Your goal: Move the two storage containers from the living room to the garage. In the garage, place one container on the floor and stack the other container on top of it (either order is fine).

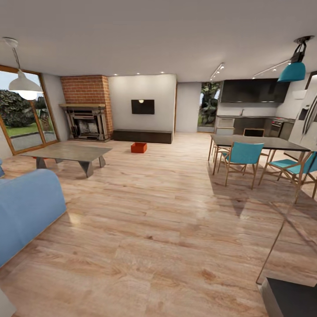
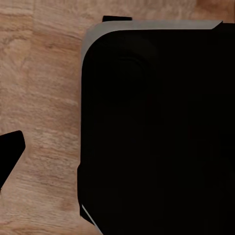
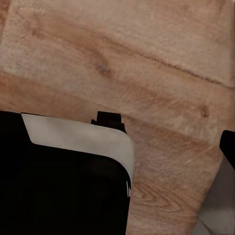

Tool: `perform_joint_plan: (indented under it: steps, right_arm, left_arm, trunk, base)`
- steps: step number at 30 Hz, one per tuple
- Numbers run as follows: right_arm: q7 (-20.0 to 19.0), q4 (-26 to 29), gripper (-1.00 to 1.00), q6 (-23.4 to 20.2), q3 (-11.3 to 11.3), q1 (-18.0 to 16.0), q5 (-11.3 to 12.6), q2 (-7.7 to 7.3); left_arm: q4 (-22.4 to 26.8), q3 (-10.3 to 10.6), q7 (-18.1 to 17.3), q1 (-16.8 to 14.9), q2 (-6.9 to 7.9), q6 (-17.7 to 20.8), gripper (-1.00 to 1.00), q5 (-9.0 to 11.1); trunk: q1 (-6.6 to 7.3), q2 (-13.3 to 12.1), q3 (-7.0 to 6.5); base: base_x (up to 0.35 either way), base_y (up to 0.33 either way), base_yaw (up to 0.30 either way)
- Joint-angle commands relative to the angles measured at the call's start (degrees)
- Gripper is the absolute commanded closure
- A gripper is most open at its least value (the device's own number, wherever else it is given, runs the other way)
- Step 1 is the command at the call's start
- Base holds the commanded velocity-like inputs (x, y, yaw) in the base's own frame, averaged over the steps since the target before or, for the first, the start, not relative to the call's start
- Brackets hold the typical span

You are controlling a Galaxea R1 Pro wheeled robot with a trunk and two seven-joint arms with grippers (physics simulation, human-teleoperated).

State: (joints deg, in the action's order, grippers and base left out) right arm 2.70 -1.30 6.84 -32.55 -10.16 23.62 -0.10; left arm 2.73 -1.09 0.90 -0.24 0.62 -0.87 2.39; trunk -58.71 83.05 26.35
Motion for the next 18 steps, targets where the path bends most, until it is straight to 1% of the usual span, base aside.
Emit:
perform_joint_plan:
  steps: [1, 18]
  right_arm:
    - [0.03, -0.13, -1.00, 0.28, -0.42, -0.05, 0.49, 0.02]
    - [0.03, -0.11, -1.00, 0.28, -0.35, -0.04, 0.41, 0.02]
  left_arm:
    - [-0.01, -0.08, 0.07, -0.02, -0.01, -0.09, -1.00, 0.25]
    - [-0.01, -0.06, 0.07, -0.02, 0.00, -0.09, -1.00, 0.25]
  trunk:
    - [-0.02, 0.03, 0.06]
    - [-0.02, 0.03, 0.06]
  base:
    - [0.198, 0.000, 0.000]
    - [0.193, 0.000, 0.000]
